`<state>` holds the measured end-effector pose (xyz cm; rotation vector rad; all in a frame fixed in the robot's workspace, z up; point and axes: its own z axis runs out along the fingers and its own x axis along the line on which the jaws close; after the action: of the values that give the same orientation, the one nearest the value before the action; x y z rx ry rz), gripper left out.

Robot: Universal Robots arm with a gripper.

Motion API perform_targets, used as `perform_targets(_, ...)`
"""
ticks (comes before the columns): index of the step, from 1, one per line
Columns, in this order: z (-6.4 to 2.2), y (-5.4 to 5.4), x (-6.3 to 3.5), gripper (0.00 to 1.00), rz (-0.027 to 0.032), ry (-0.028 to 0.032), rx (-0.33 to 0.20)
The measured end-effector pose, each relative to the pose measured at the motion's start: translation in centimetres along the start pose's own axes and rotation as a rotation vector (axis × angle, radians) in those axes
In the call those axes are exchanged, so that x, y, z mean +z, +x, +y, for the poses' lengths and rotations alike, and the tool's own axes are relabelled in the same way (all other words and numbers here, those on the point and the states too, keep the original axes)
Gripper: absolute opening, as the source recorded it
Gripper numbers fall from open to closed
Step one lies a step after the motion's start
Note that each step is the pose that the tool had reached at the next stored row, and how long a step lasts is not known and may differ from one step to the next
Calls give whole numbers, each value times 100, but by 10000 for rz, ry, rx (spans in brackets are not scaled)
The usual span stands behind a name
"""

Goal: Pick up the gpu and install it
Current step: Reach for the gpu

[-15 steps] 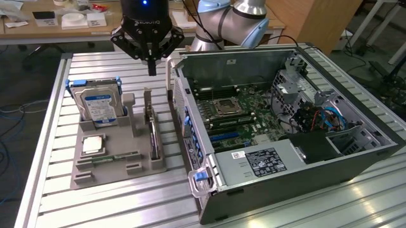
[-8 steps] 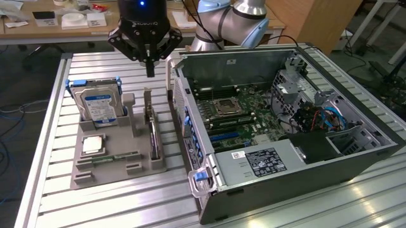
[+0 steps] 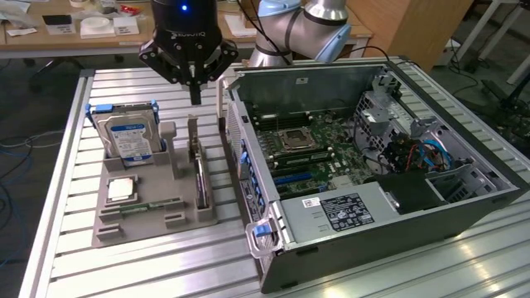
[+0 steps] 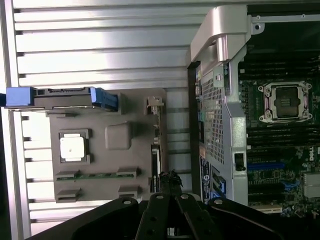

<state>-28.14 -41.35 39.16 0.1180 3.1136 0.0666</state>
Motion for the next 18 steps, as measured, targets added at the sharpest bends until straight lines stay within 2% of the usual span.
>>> perform_targets(18,-279,27,0,11,1,0,0)
